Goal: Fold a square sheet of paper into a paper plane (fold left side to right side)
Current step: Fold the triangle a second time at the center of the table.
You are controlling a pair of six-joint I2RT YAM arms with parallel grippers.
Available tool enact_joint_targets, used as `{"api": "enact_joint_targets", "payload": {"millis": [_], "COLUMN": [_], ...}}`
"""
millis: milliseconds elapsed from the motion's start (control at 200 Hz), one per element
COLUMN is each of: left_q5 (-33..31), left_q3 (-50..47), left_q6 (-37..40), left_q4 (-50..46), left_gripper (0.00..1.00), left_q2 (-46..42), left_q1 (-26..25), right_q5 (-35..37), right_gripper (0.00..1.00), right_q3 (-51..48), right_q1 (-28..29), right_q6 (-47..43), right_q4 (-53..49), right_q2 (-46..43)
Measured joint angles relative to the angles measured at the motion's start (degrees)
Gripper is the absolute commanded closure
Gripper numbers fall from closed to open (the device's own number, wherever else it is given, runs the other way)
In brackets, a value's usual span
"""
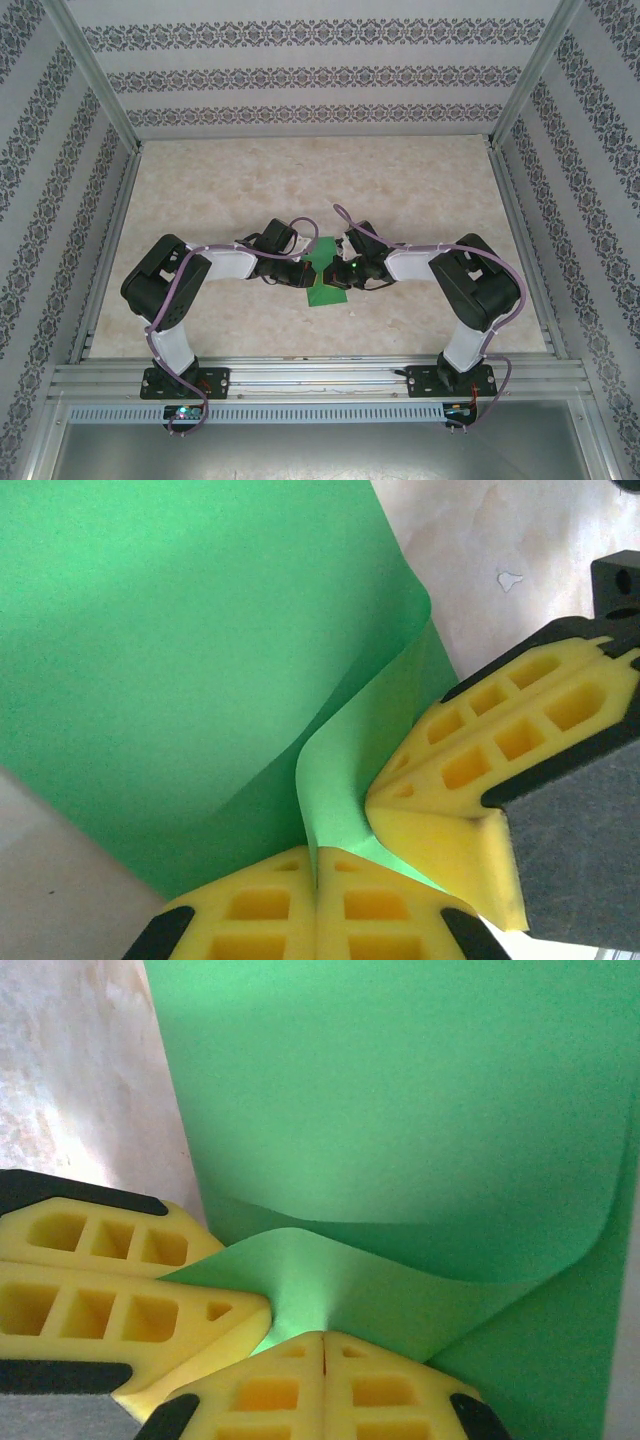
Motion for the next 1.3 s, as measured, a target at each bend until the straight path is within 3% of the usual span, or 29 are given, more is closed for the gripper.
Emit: {"api": "enact_joint_targets", "payload": {"millis": [230, 450, 669, 849, 1299], "left_q5": [0.09, -4.68, -6.99, -3.52, 4.02], "left_q3": [0.17, 0.68, 2.03, -0.09, -4.17], "left_q6": [-0.04, 0.02, -0.02, -2.51, -12.39], "left_q4": [-0.07, -4.76, -8.83, -9.53, -7.19], "left_gripper": [0.81, 0.71, 0.76, 0.78, 0.82], "left_q2": [-0.28, -6.25, -15.17, -19.06, -12.92], "left_q1": [-0.07, 0.76, 2.21, 1.9, -3.98], "right_q5": [0.15, 0.15, 0.13, 0.13, 0.11], "right_gripper": [1.0, 1.0, 1.0, 1.0, 1.0], "right_q3": [-0.15, -0.5, -0.52, -0.52, -0.52], "right_q1": [0.0, 0.0, 0.0, 0.0, 0.0], "right_q6": [-0.02, 0.0, 0.0, -0.02, -0.02], "right_q4": [0.02, 0.68, 0.7, 0.7, 0.7], "right_q2": [0.0, -0.02, -0.02, -0.02, -0.02]}}
